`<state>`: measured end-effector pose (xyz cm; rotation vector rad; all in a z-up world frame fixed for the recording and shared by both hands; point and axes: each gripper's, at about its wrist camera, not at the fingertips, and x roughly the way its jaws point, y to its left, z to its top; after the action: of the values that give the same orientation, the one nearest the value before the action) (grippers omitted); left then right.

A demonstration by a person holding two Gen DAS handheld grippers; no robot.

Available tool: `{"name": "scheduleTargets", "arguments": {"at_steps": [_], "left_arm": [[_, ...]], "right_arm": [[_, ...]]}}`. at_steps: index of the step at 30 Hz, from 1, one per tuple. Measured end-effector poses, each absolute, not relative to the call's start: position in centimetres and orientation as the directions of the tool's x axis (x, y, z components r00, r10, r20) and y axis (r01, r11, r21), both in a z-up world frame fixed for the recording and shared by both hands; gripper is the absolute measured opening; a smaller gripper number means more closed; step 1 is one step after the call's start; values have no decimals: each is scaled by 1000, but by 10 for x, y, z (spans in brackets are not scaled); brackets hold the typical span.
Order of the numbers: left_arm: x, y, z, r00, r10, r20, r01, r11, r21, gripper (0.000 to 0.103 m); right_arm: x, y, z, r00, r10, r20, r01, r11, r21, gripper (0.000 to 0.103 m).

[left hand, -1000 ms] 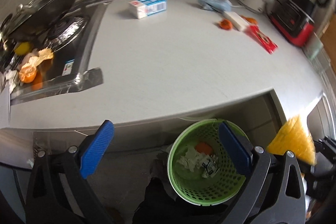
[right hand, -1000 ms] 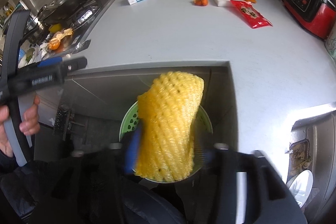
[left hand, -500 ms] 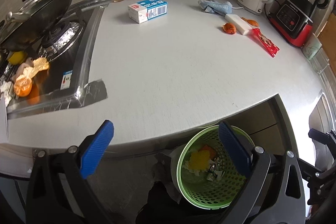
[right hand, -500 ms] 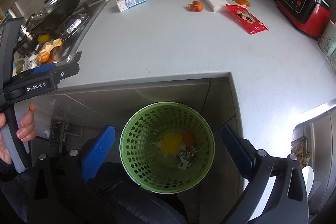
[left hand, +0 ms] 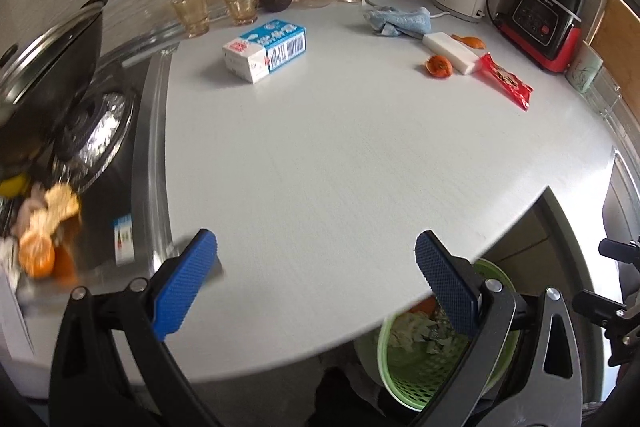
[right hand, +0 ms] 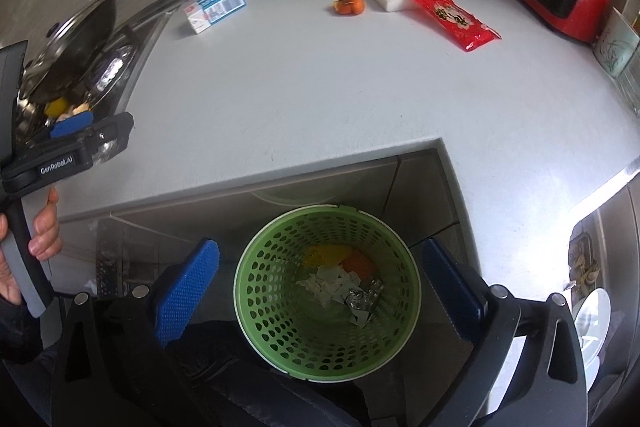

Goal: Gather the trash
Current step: 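Move both grippers back over the counter toward the milk carton and orange peel, then grasp the blue milk carton with the left gripper while the right gripper grasps the orange peel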

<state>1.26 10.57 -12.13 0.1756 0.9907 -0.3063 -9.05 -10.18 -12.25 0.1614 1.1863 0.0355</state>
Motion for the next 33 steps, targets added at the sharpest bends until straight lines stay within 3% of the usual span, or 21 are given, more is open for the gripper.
{"name": "scheduleTargets", "arguments": {"at_steps": [10, 20, 33], "left_arm": [[115, 125, -129, 536, -215, -817, 463, 884, 71, 95], [227, 120, -147, 480, -321, -816, 573, 819, 14, 95], [302, 79, -166, 368, -391, -843, 740, 672, 11, 95]], "right_arm": [[-27, -87, -120, 394, 79, -916, 133, 981, 142, 101], [69, -84, -116, 436, 51, -898, 152, 980, 129, 101], [142, -99, -133, 422, 16, -906, 203, 973, 111, 101]]}}
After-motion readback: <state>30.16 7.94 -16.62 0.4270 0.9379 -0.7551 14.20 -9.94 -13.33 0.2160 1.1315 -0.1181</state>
